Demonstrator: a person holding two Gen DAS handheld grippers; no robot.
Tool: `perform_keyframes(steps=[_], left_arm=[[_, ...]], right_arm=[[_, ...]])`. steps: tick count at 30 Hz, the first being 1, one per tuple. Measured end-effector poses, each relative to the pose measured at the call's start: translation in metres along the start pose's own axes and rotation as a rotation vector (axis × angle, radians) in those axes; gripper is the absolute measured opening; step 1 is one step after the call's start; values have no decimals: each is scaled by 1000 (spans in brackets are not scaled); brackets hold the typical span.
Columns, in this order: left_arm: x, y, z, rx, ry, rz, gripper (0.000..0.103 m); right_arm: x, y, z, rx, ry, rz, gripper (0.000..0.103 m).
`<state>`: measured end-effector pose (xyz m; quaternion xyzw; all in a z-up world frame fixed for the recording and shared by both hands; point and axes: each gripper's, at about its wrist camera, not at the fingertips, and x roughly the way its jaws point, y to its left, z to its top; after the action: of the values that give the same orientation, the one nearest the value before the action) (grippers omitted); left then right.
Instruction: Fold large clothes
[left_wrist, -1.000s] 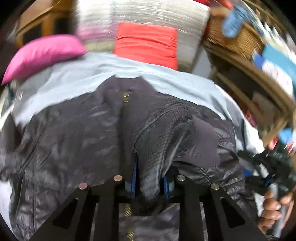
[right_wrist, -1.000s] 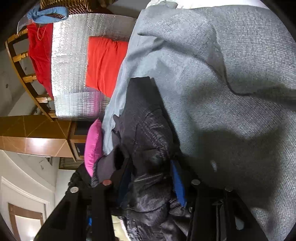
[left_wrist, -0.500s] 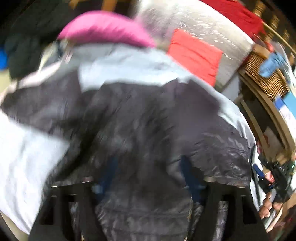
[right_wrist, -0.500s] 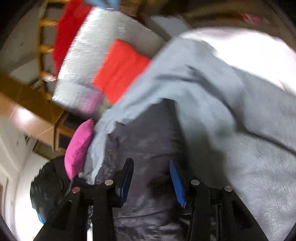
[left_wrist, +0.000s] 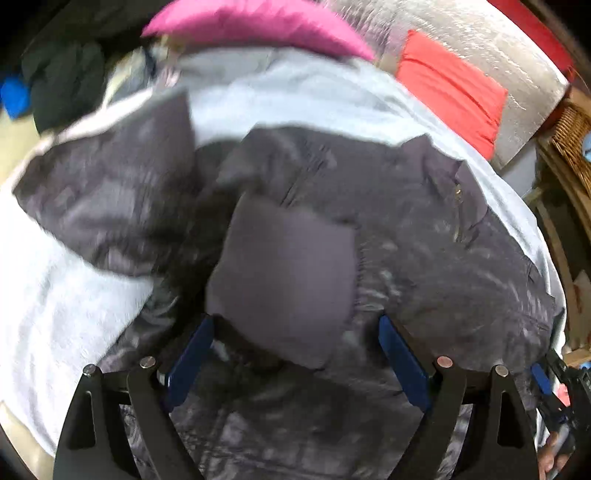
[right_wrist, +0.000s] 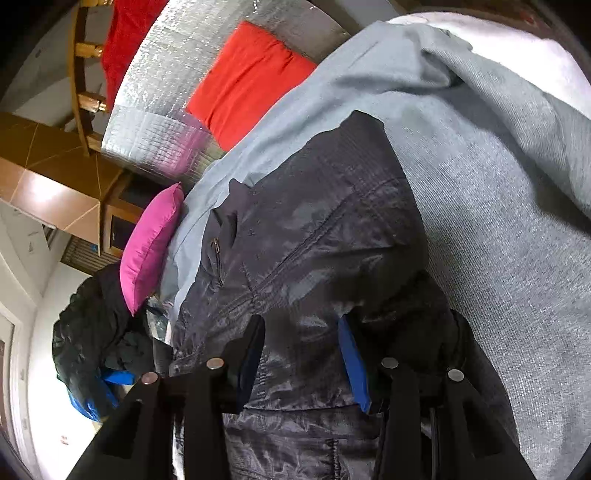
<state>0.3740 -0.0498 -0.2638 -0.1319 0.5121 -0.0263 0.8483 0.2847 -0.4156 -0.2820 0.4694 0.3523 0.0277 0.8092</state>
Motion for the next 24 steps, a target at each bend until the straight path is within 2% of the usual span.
perform_keyframes(steps=[2, 4, 7, 8, 10, 15, 16, 20, 22, 24], left_arm=[[-12, 14, -5, -13, -13, -69, 90], [-29, 26, -5, 0, -58, -76, 90], [-69, 76, 3, -46, -168, -68, 90], [-76, 92, 8, -68, -189, -55, 90], [-90, 130, 18, -129, -223, -12, 91], [-95, 241, 44, -314, -249, 119, 90], [-91, 263, 48, -357, -243, 126, 90], [-68, 318, 60, -495, -214, 97, 89], [-63, 332, 61, -533, -213, 81, 89], [-51, 351, 67, -583, -215, 73, 84]], right_arm=[[-1, 0, -1, -5, -4, -2, 46], [-6, 6, -3, -30, -29, 1, 48], [-16, 16, -7, -71, -54, 64, 62], [-19, 21, -9, -85, -60, 98, 72], [-22, 31, -14, -125, -69, 123, 81], [-2, 54, -28, -216, -45, 66, 81], [2, 57, -31, -231, -41, 56, 81], [11, 67, -38, -306, -44, 16, 81], [13, 69, -40, -328, -49, 10, 81], [15, 69, -40, -341, -52, 5, 81]])
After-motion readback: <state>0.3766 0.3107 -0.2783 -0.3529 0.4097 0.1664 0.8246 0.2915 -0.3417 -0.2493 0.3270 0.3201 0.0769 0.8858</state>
